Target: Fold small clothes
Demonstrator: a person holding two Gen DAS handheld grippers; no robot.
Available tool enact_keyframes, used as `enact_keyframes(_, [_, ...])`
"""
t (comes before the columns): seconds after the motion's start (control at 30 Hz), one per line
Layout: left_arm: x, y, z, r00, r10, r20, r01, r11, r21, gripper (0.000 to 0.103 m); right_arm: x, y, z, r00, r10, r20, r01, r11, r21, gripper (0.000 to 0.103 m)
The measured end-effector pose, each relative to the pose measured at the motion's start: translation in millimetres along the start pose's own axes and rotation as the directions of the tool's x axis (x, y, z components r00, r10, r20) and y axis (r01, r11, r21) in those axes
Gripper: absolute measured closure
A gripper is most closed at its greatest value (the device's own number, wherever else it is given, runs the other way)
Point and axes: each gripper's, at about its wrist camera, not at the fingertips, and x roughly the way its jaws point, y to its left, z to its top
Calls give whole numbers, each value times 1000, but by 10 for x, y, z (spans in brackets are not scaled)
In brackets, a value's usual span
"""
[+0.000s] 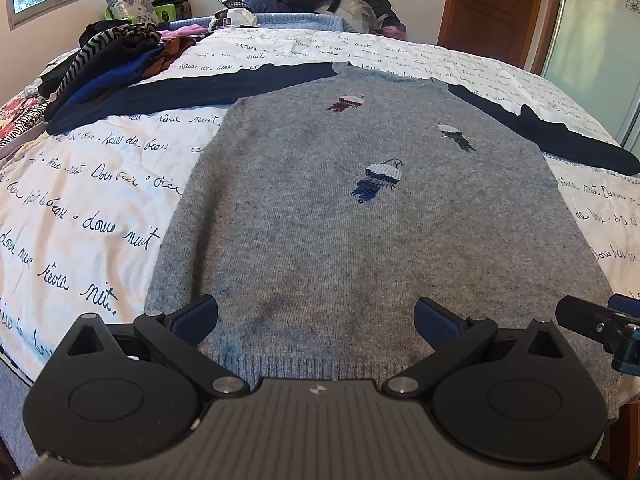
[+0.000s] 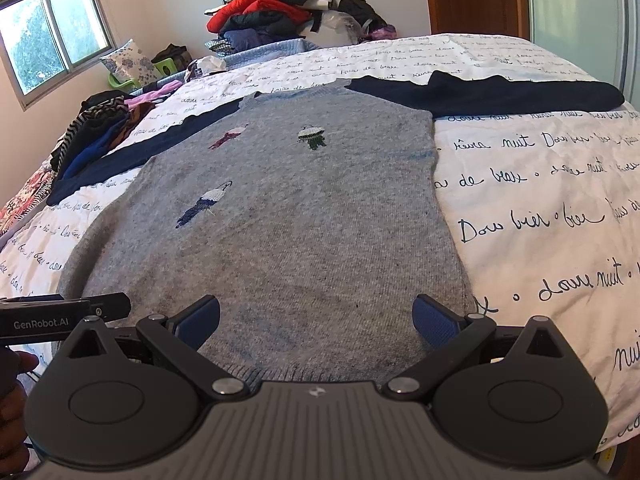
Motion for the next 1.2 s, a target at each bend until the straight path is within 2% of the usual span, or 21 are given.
enact_keyframes(1.2, [17,-8,4,1000,7,-3,-7,1000,4,0,-2,6,-22,1000,22,-2,-22,1000,-6,0])
